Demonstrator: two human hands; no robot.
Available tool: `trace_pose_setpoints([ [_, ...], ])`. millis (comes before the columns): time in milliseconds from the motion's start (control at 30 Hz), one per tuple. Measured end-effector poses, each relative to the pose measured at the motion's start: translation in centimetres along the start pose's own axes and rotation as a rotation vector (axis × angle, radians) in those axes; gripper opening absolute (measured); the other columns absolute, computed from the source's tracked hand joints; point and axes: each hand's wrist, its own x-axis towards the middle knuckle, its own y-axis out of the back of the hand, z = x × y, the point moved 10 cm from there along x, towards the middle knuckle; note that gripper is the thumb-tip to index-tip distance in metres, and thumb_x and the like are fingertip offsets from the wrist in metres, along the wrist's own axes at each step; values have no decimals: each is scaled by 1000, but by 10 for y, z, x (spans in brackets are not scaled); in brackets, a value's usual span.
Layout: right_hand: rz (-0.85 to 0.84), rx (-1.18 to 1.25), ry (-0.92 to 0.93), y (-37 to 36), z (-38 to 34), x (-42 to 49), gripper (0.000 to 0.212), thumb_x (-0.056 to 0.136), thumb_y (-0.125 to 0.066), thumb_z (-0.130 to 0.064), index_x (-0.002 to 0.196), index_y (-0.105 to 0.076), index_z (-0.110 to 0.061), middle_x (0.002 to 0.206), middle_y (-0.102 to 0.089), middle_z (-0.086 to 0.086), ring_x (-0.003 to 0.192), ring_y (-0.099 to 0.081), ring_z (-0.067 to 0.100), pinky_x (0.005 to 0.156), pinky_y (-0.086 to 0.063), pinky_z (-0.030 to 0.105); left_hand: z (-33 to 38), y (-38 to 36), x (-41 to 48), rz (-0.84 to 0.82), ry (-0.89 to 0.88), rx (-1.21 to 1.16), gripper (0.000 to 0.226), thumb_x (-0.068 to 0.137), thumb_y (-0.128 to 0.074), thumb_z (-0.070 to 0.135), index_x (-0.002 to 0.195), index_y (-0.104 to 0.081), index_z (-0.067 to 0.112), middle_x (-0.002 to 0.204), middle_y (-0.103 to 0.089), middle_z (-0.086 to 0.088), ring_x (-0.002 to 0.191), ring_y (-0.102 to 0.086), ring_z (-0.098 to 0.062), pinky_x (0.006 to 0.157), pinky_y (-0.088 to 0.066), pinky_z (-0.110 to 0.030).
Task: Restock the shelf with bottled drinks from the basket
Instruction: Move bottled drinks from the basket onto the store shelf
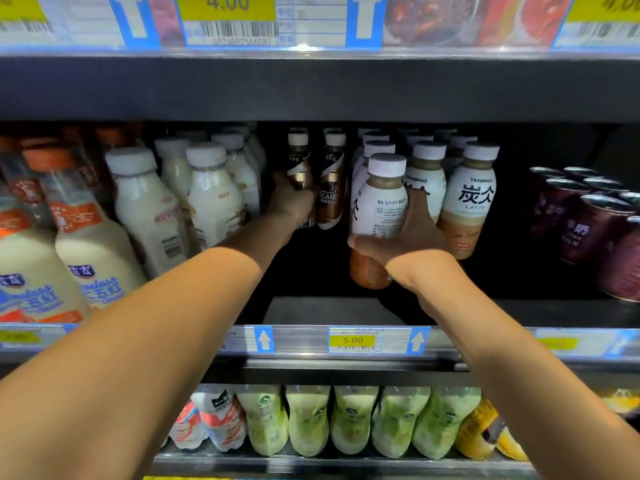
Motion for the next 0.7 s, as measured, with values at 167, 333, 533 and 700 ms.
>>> trace_pose_setpoints([
  [167, -31, 6, 0, 0, -2, 1, 70, 71, -85, -24, 124, -40, -24, 114, -58, -2, 101, -55, 19, 83, -42, 27, 1, 0, 1, -40, -5, -1, 69, 81, -70, 21, 141, -37, 13, 121, -62, -8, 106, -61, -27, 94, -51, -41],
  [333, -12, -28, -8, -2, -2, 1, 75, 68, -86, -27, 126, -39, -25, 120, -60, 3, 110, -58, 26, 93, -49, 36, -3, 0, 7, -47, 7, 15, 76, 67, -70, 31, 137, -44, 14, 120, -65, -10, 104, -64, -28, 94, -53, -46],
  [533, -57, -24, -21, 2, -4, -2, 73, 72, -85, -25, 129, -40, -20, 119, -60, -2, 113, -57, 21, 86, -41, 24, -5, 6, -1, 30, 79, 104, 87, 58, -68, 49, 135, -49, 12, 121, -66, -11, 105, -65, -30, 93, -53, -45],
  [700, -81, -21, -34, 2, -4, -3, 80, 70, -87, -29, 133, -39, -19, 125, -60, -1, 118, -57, 22, 92, -44, 27, 11, 9, -47, 26, 166, 264, 50, 80, -59, 37, 122, -60, 10, 113, -66, -9, 99, -64, -28, 85, -53, -35],
])
